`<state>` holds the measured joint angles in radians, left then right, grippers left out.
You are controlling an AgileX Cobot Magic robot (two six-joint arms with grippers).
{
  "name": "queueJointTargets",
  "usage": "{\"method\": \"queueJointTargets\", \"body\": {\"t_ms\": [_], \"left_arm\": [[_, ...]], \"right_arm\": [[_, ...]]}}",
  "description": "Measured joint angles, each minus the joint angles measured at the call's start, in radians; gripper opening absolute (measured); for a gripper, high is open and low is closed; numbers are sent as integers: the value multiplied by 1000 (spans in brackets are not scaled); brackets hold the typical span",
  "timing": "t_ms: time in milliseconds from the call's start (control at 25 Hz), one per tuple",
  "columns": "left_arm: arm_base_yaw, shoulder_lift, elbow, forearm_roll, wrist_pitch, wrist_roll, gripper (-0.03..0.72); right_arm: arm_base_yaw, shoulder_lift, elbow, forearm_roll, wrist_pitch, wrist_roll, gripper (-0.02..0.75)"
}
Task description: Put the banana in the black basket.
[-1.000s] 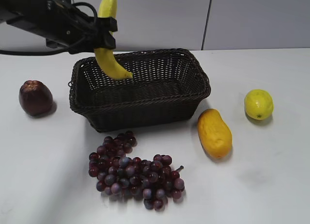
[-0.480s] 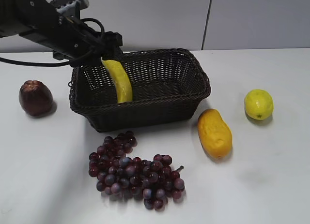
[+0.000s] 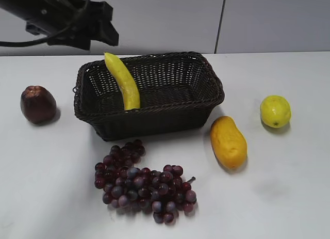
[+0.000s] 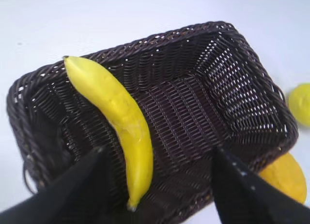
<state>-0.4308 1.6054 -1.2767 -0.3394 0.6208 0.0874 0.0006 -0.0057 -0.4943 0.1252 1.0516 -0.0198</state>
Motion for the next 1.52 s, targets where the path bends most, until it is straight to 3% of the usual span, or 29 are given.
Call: {"method": "queueJointTargets", "body": {"t_ms": [600, 760, 1240, 1520], "left_arm": [[0, -401, 0, 235, 532, -1, 597], [0, -461, 14, 278, 586, -18, 595], [0, -894, 440, 291, 600, -57, 594], [0, -1220, 599, 287, 603, -60, 594]], "right_arm": [[0, 0, 0, 0, 0, 0, 582], [0, 0, 0, 0, 0, 0, 582], [0, 0, 0, 0, 0, 0, 582], [0, 0, 0, 0, 0, 0, 582]]}}
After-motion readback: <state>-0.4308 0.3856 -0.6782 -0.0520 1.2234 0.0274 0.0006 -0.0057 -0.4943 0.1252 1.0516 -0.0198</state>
